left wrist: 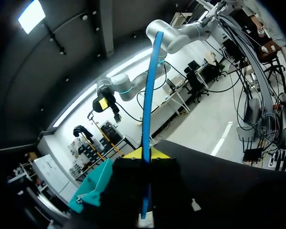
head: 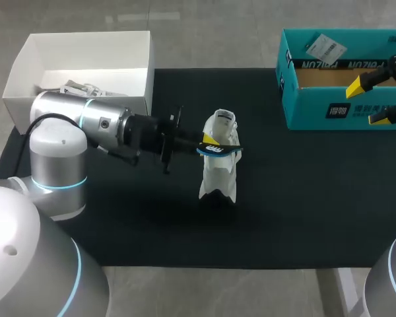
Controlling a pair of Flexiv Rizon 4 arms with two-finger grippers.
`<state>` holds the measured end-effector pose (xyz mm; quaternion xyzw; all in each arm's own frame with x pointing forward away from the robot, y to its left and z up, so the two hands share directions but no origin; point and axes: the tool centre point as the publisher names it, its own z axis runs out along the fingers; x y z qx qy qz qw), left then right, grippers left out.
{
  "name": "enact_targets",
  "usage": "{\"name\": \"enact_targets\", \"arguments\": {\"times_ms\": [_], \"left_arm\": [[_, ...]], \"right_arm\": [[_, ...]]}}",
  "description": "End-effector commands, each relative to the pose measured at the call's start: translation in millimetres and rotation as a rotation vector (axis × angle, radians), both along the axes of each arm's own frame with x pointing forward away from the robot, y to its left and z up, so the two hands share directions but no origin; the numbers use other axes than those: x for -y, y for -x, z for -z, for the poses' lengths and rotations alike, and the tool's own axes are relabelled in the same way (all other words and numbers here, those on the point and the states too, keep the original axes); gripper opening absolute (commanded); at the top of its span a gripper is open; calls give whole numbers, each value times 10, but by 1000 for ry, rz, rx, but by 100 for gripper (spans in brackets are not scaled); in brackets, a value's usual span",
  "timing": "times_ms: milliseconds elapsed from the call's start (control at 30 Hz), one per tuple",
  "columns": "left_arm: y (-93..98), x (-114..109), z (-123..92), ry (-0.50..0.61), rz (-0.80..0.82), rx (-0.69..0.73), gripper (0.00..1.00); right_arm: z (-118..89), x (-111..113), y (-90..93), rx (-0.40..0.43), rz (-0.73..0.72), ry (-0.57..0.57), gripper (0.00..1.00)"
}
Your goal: Take the shoe out of the shoebox, open the shoe tongue, remove and reinsert the insole, then place the shoe into the shoebox
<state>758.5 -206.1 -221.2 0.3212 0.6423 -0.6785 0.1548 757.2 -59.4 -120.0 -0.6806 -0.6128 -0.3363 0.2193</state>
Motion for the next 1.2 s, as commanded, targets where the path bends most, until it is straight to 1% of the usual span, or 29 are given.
{"name": "enact_targets", "arguments": {"times_ms": [33,267,400,500,633,867,1200], "left_arm": [[-17,134,48,13,45,8,0],[-24,336,102,34,67,49,0],[-31,446,185,23,59,71,0],[-85,499,264,11,43,70,0],[-170,519,388,-19,26,54,0],[-237,538,535,-31,21,23,0],[-284,555,608,-54,9,20,0]], "right_arm": [[5,-11,-7,-2,1,2,100],[5,-11,-7,-2,1,2,100],[5,-11,-7,-2,1,2,100],[5,-11,-7,-2,1,2,100],[5,-11,-7,-2,1,2,100],[5,-11,-7,-2,1,2,100],[5,-11,-7,-2,1,2,100]]}}
